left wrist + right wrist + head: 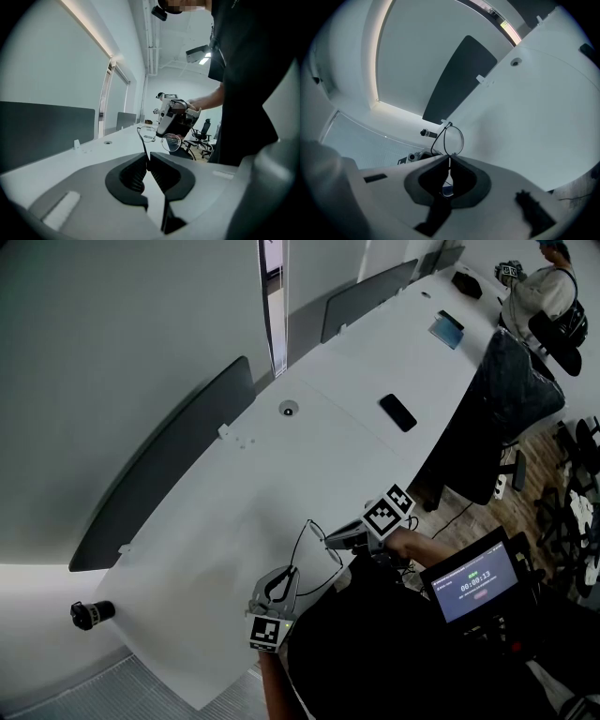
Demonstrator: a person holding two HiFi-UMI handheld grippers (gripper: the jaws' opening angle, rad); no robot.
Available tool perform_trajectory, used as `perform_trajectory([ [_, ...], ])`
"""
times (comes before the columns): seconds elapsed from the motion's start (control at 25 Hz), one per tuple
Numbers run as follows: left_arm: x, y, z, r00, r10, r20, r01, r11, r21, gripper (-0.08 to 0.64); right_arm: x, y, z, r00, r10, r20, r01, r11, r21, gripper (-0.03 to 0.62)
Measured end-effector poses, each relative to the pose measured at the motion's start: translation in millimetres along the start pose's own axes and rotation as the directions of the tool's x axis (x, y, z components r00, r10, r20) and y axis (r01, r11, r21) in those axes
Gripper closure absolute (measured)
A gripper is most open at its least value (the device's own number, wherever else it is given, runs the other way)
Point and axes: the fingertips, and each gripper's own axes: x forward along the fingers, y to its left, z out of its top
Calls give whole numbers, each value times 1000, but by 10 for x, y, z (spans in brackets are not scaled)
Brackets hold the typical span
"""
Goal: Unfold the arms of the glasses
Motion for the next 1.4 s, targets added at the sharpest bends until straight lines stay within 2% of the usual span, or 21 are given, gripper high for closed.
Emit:
perform_trajectory([
  [0.44, 9, -95, 10, 998, -57, 7, 57, 998, -1, 522, 21, 1, 1, 1000, -7, 7, 7, 1000, -11, 575],
  [0.64, 4, -281, 14, 984, -179, 14, 179, 984, -20, 508, 42, -7, -17, 1000, -20, -5, 20, 999, -33, 575],
  [0.76, 15, -417, -37, 968, -251, -20, 251, 968, -17, 495, 63, 0, -44, 1000, -25, -19, 24, 999, -48, 575],
  [0.88, 39, -494, -116, 958, -276, -72, 277, 961, 0, 489, 91, -5, -65, 999, -33, -29, 31, 997, -65, 575],
  [1.4, -8, -406, -109, 971, -232, -57, 232, 973, 5, 502, 74, -25, -62, 999, -34, -22, 33, 997, -66, 575],
])
